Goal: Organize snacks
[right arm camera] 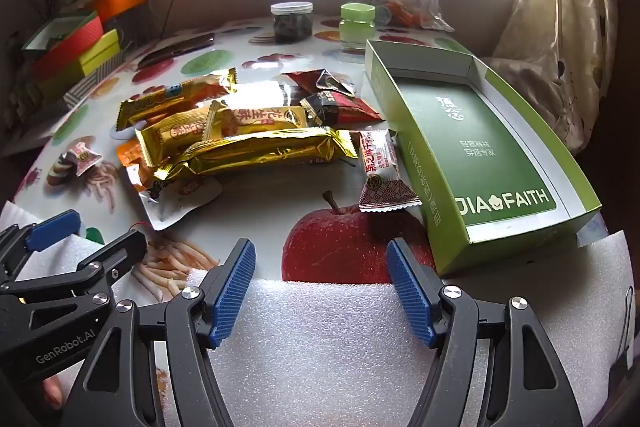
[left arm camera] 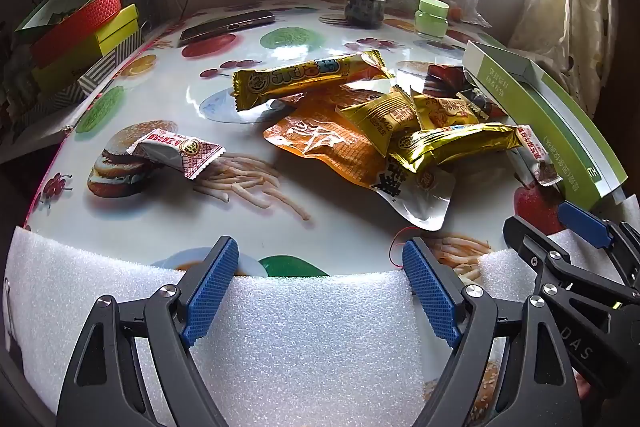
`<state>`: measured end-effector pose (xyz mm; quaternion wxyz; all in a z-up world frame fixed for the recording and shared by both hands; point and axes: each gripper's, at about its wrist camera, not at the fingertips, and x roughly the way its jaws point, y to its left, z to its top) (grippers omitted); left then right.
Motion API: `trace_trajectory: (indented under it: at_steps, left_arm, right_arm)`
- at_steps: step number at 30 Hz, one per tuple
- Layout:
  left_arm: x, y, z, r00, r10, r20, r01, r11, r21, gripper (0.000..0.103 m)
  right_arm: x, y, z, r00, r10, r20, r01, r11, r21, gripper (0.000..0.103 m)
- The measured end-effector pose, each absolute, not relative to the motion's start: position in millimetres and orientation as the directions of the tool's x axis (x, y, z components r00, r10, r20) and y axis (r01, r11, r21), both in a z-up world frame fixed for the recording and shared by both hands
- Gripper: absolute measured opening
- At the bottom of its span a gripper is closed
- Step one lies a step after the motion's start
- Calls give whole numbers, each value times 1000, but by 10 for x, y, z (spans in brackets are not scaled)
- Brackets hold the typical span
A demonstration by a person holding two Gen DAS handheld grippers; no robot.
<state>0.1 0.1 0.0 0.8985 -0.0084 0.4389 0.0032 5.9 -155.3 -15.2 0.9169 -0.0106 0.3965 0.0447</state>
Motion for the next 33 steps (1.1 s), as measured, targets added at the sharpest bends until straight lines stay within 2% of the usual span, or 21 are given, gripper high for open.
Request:
trace_trajectory:
  at_steps: [33]
  left_arm:
    - [14, -3, -4, 616, 15, -787, -38, 999, -11, 85]
  right_arm:
    - [54, -1550, -160, 681, 69, -729, -89, 996, 11, 69]
